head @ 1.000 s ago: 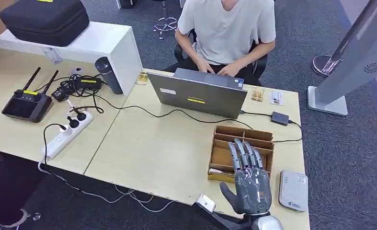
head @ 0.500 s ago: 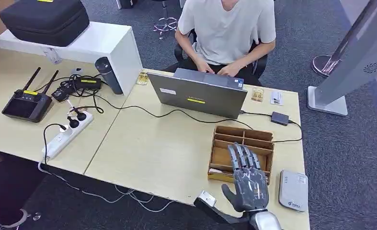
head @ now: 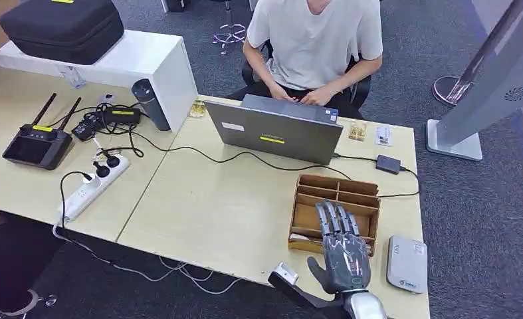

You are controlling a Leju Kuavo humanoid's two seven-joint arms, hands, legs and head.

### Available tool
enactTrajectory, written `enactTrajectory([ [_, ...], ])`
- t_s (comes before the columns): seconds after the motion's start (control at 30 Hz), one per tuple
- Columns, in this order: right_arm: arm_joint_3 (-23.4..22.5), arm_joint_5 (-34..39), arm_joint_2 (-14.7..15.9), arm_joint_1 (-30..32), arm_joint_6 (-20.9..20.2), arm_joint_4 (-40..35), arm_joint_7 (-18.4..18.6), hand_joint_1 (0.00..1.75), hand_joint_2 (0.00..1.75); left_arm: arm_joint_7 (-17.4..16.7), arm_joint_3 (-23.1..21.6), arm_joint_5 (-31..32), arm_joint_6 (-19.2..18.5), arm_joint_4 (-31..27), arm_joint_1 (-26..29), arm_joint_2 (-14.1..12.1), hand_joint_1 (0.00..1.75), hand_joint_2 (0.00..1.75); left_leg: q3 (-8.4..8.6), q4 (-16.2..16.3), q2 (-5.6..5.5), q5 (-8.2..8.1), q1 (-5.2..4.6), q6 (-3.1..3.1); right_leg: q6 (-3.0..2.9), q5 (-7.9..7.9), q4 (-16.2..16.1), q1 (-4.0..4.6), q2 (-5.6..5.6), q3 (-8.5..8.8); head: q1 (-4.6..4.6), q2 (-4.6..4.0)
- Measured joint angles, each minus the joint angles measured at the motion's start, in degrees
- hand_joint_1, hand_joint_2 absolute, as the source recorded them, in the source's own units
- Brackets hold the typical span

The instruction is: Pass the card to the sensor for recognition and then transmit it.

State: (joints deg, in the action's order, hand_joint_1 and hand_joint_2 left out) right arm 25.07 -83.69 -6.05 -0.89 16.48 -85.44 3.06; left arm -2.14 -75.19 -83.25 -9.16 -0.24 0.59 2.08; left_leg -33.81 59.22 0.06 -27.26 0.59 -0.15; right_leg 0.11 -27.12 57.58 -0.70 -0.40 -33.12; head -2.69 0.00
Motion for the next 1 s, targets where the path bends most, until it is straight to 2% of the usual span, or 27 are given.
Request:
enactTrajectory([
  [1.0,-3.9,0.3,-1.4,1.1,1.2,4.2,-0.8,0.00,1.75,0.0,0.0,0.1,0.1,0.0,0.0,0.0,0.00,1.75,0.00,0.0,0.00,0.00,0.00,0.00,0.00,0.00,0.0,0.00,0.00,-0.01,-0.02,0.00],
])
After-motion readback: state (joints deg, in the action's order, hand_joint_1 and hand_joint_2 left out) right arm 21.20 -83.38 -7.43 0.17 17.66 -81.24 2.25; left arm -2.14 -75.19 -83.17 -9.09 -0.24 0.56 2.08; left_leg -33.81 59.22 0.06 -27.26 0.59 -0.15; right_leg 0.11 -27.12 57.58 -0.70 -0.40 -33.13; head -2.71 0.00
